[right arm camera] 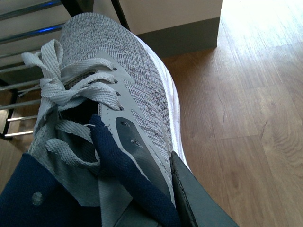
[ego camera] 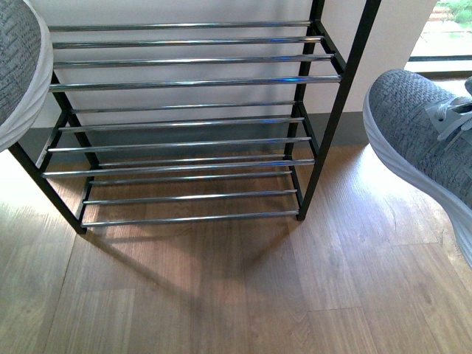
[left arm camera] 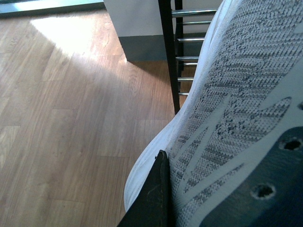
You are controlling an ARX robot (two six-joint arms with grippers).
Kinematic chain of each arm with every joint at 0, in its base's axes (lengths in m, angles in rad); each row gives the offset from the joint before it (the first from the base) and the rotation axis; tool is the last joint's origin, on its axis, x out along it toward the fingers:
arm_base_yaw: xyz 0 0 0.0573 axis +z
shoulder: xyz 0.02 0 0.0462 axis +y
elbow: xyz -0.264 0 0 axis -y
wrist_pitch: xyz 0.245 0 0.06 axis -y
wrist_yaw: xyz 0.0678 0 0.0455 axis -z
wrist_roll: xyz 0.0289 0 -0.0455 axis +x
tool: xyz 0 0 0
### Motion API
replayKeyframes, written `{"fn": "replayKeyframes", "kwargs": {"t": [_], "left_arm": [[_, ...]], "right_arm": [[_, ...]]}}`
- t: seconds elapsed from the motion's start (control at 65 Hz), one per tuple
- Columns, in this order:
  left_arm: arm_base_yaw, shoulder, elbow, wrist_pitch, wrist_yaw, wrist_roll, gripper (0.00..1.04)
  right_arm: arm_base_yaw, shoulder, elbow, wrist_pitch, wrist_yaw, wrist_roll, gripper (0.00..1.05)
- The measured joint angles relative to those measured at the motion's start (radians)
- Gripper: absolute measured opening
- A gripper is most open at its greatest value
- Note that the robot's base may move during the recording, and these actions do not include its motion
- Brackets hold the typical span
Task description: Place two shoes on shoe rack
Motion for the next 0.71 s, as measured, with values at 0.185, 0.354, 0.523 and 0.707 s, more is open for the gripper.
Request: {"fn": "replayKeyframes", "kwargs": {"t": [0.185, 0.354, 0.523, 0.707], "left_arm": [[0.000, 0.000, -0.002, 0.000, 0.004, 0.001, 0.02], [-0.001, 0.000, -0.004, 0.000, 0.002, 0.001, 0.02], [-0.001, 0.000, -0.004, 0.000, 0.003, 0.000, 0.02], [-0.001, 0.000, -0.004, 0.000, 0.004, 0.000, 0.02]], "right_arm": [[-0.002, 0.000, 0.000, 0.000, 0.010, 0.000, 0.01], [-0.001, 0.000, -0.001, 0.000, 0.007, 0.000, 0.01], [-0.001, 0.000, -0.001, 0.000, 0.007, 0.000, 0.01], [-0.001, 0.000, -0.001, 0.000, 0.008, 0.000, 0.01]]}}
